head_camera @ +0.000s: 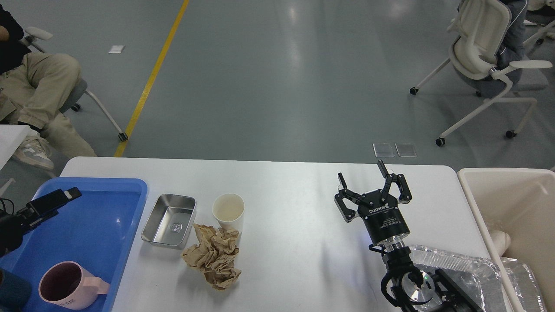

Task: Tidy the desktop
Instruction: 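Lower the mug into the blue bin and open the left gripper, then move the left gripper to the small silver metal tray, then grasp the edge of the silver tray with the left gripper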

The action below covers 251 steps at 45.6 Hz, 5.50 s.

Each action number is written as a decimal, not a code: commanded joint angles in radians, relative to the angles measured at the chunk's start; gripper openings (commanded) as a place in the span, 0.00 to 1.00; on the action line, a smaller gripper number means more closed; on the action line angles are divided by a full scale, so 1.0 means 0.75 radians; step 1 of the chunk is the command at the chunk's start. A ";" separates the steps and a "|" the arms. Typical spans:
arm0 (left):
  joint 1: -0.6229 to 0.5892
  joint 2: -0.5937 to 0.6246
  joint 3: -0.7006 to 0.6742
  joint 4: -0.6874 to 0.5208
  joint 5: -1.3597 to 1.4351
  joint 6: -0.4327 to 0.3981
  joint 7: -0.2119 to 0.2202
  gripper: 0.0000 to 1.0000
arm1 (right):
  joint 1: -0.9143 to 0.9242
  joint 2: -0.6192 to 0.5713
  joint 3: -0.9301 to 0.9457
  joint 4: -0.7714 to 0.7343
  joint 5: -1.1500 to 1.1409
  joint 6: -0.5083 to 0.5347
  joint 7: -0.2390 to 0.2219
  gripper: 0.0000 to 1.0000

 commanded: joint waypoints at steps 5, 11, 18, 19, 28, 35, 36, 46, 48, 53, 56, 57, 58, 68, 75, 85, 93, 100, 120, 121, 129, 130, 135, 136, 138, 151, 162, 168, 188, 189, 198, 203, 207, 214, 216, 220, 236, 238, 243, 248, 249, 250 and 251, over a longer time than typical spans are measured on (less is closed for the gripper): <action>0.018 0.012 0.005 -0.208 -0.320 0.097 0.118 0.97 | -0.002 0.003 -0.002 -0.001 -0.005 -0.002 0.000 1.00; 0.024 0.079 0.013 -0.337 -0.442 0.218 0.297 0.97 | 0.000 0.003 -0.020 -0.003 -0.005 -0.004 0.000 1.00; 0.038 0.165 0.031 -0.354 -0.522 0.230 0.351 0.97 | -0.002 0.001 -0.026 -0.005 -0.005 -0.004 0.000 1.00; 0.044 0.184 0.033 -0.354 -0.522 0.232 0.351 0.97 | -0.002 0.003 -0.026 -0.007 -0.005 -0.004 0.000 1.00; 0.073 0.329 0.033 -0.352 -0.520 0.222 0.326 0.97 | -0.004 0.003 -0.028 -0.007 -0.005 -0.004 0.000 1.00; 0.069 0.415 0.029 -0.350 -0.524 0.210 0.296 0.97 | -0.006 0.001 -0.028 -0.005 -0.005 -0.004 0.000 1.00; 0.069 0.421 0.029 -0.350 -0.524 0.202 0.288 0.97 | -0.006 0.001 -0.028 -0.005 -0.005 -0.004 0.000 1.00; 0.054 0.474 0.021 -0.341 -0.524 0.163 0.265 0.97 | -0.011 -0.001 -0.028 -0.005 -0.005 -0.004 0.000 1.00; 0.050 0.476 0.019 -0.341 -0.526 0.161 0.271 0.97 | -0.011 -0.003 -0.026 -0.005 -0.005 -0.004 0.000 1.00; 0.046 0.466 -0.008 -0.317 -0.524 0.150 0.261 0.97 | -0.011 0.001 -0.026 -0.003 -0.005 -0.004 0.000 1.00; 0.048 0.458 -0.020 -0.311 -0.508 0.148 0.249 0.97 | -0.009 0.003 -0.026 0.001 -0.005 -0.004 0.000 1.00; 0.048 0.456 -0.020 -0.307 -0.504 0.148 0.234 0.97 | -0.011 0.003 -0.026 0.001 -0.005 -0.004 0.000 1.00; 0.050 0.454 -0.022 -0.303 -0.498 0.148 0.216 0.97 | -0.011 0.003 -0.026 0.001 -0.005 -0.004 0.000 1.00; 0.036 0.323 -0.032 -0.172 -0.003 0.148 0.148 0.97 | -0.009 0.007 -0.026 0.001 -0.005 0.000 0.000 1.00; 0.003 0.190 -0.030 0.030 0.359 0.122 0.146 0.97 | -0.013 0.007 -0.026 0.001 -0.002 0.002 0.000 1.00; -0.144 -0.006 -0.030 0.339 0.835 -0.021 0.095 0.97 | -0.013 0.009 -0.026 0.001 -0.002 0.004 0.000 1.00; -0.287 -0.164 -0.014 0.436 1.095 -0.093 0.052 0.97 | -0.013 0.023 -0.028 0.001 -0.002 0.004 0.000 1.00; -0.344 -0.286 -0.010 0.440 1.367 -0.109 0.026 0.97 | -0.011 0.035 -0.028 0.001 -0.002 0.004 0.000 1.00; -0.479 -0.493 0.131 0.436 2.057 -0.105 -0.181 0.95 | -0.004 0.035 -0.026 0.007 -0.002 0.004 0.000 1.00; -0.500 -0.501 0.160 0.436 2.063 -0.105 -0.187 0.95 | -0.002 0.035 -0.028 0.009 -0.002 0.004 0.000 1.00; -0.667 -0.607 0.444 0.436 2.069 -0.091 -0.281 0.95 | 0.000 0.035 -0.026 0.014 -0.002 0.004 0.000 1.00; -0.678 -0.620 0.467 0.436 2.069 -0.091 -0.283 0.95 | 0.000 0.035 -0.026 0.014 -0.002 0.004 0.000 1.00; -0.727 -0.675 0.542 0.438 2.071 -0.091 -0.297 0.95 | 0.000 0.033 -0.024 0.012 0.000 0.006 0.000 1.00; -0.735 -0.689 0.557 0.438 2.071 -0.091 -0.299 0.95 | 0.000 0.033 -0.024 0.012 0.000 0.006 0.000 1.00; -0.747 -0.720 0.591 0.440 2.073 -0.091 -0.306 0.95 | 0.000 0.033 -0.024 0.014 0.000 0.008 0.000 1.00; -0.764 -0.980 0.751 0.591 2.071 -0.062 -0.328 0.95 | 0.000 0.029 -0.022 0.014 0.002 0.008 0.000 1.00; -0.725 -1.146 0.870 0.749 2.047 0.038 -0.328 0.94 | 0.000 0.025 -0.020 0.010 0.004 0.010 0.000 1.00; -0.702 -1.150 0.870 0.757 2.047 0.042 -0.326 0.86 | 0.000 0.025 -0.020 0.010 0.004 0.012 0.000 1.00; -0.647 -1.146 0.872 0.826 2.047 0.091 -0.302 0.63 | -0.004 0.021 -0.020 0.001 0.004 0.012 0.000 1.00; -0.647 -1.148 0.872 0.828 2.047 0.097 -0.302 0.62 | -0.004 0.023 -0.020 0.003 0.004 0.012 0.000 1.00; -0.643 -1.142 0.872 0.837 2.049 0.157 -0.306 0.45 | -0.004 0.021 -0.020 0.003 0.004 0.010 0.000 1.00; -0.641 -1.137 0.870 0.859 2.047 0.169 -0.306 0.32 | -0.006 0.023 -0.020 0.003 0.004 0.012 0.000 1.00; -0.639 -1.139 0.870 0.884 2.045 0.163 -0.308 0.06 | -0.006 0.021 -0.020 0.003 0.004 0.012 0.000 1.00; -0.623 -1.137 0.872 0.920 2.043 0.163 -0.310 0.01 | -0.006 0.023 -0.020 0.003 0.004 0.012 0.002 1.00; -0.623 -1.135 0.872 0.925 2.043 0.163 -0.310 0.01 | -0.006 0.023 -0.020 0.003 0.004 0.010 0.000 1.00; -0.623 -1.135 0.872 0.931 2.043 0.165 -0.310 0.00 | -0.006 0.021 -0.020 0.003 0.004 0.010 0.000 1.00; -0.625 -1.135 0.872 0.947 2.038 0.167 -0.310 0.00 | -0.006 0.023 -0.022 0.001 0.004 0.012 0.000 1.00; -0.631 -1.135 0.872 0.947 2.034 0.167 -0.310 0.00 | -0.004 0.025 -0.022 0.001 0.004 0.012 0.000 1.00; -0.645 -1.133 0.862 0.943 2.020 0.169 -0.310 0.00 | -0.004 0.027 -0.022 -0.001 0.004 0.010 0.000 1.00; -0.686 -1.129 0.853 0.935 1.977 0.169 -0.314 0.00 | -0.002 0.027 -0.022 -0.001 0.004 0.010 0.000 1.00; -0.700 -1.127 0.853 0.931 1.969 0.171 -0.316 0.00 | -0.002 0.027 -0.022 -0.001 0.004 0.010 0.002 1.00; -0.708 -1.125 0.855 0.929 1.965 0.171 -0.318 0.00 | 0.000 0.027 -0.022 -0.001 0.004 0.010 0.000 1.00; -0.717 -1.123 0.851 0.927 1.963 0.171 -0.318 0.00 | 0.000 0.027 -0.022 -0.001 0.004 0.010 0.000 1.00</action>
